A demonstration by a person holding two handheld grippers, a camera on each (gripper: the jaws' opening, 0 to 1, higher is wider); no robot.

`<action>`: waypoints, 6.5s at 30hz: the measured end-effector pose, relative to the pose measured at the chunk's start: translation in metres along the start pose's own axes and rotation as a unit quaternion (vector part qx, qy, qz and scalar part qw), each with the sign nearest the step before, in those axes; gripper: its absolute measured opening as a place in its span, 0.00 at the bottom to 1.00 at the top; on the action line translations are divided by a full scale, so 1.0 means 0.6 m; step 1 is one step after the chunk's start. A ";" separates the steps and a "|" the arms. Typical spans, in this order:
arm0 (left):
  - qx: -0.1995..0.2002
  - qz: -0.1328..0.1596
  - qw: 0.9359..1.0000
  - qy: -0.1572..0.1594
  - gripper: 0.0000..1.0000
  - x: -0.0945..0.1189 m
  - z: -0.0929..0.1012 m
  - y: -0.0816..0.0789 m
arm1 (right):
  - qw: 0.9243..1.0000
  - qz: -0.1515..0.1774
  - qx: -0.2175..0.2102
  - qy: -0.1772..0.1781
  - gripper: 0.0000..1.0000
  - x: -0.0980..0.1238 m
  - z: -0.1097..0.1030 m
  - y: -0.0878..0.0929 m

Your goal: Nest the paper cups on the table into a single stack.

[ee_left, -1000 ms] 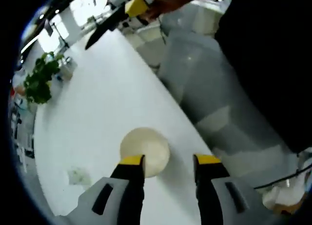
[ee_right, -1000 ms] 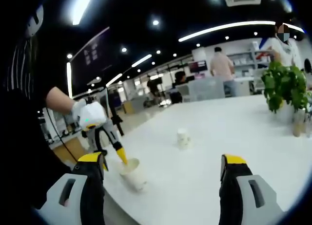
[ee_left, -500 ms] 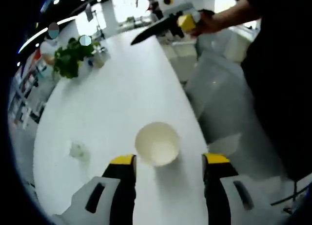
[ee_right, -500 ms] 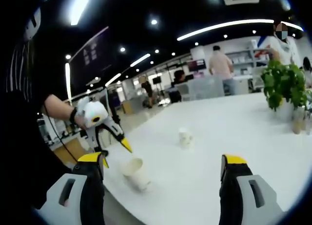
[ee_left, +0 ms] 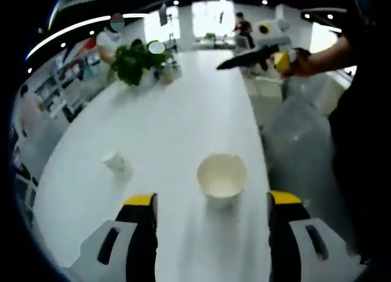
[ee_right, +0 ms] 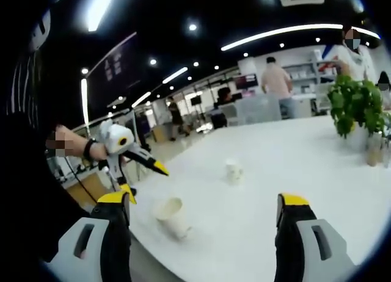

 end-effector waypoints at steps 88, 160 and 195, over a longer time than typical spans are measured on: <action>0.189 0.057 0.960 -0.199 0.92 -0.178 -0.298 -0.034 | 0.999 -0.020 -0.040 -0.023 0.92 -0.030 0.055 0.072; 0.169 0.032 0.968 -0.183 0.36 -0.238 -0.346 -0.030 | 0.997 -0.027 -0.066 -0.006 0.90 -0.014 0.091 0.085; 0.189 0.071 0.967 -0.153 0.35 -0.149 -0.316 -0.085 | 0.999 -0.027 -0.030 -0.028 0.90 -0.026 0.048 0.056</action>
Point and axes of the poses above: the point that each gripper's makers call its tool centre point, and the gripper's own axes: x roughly backward along the fingers, z roughly to its right, y roughly out of its underside, the point moved 7 cm from there along x, roughly backward along the fingers, and after that the axes turned 3 degrees about z, right-handed, at the moved point
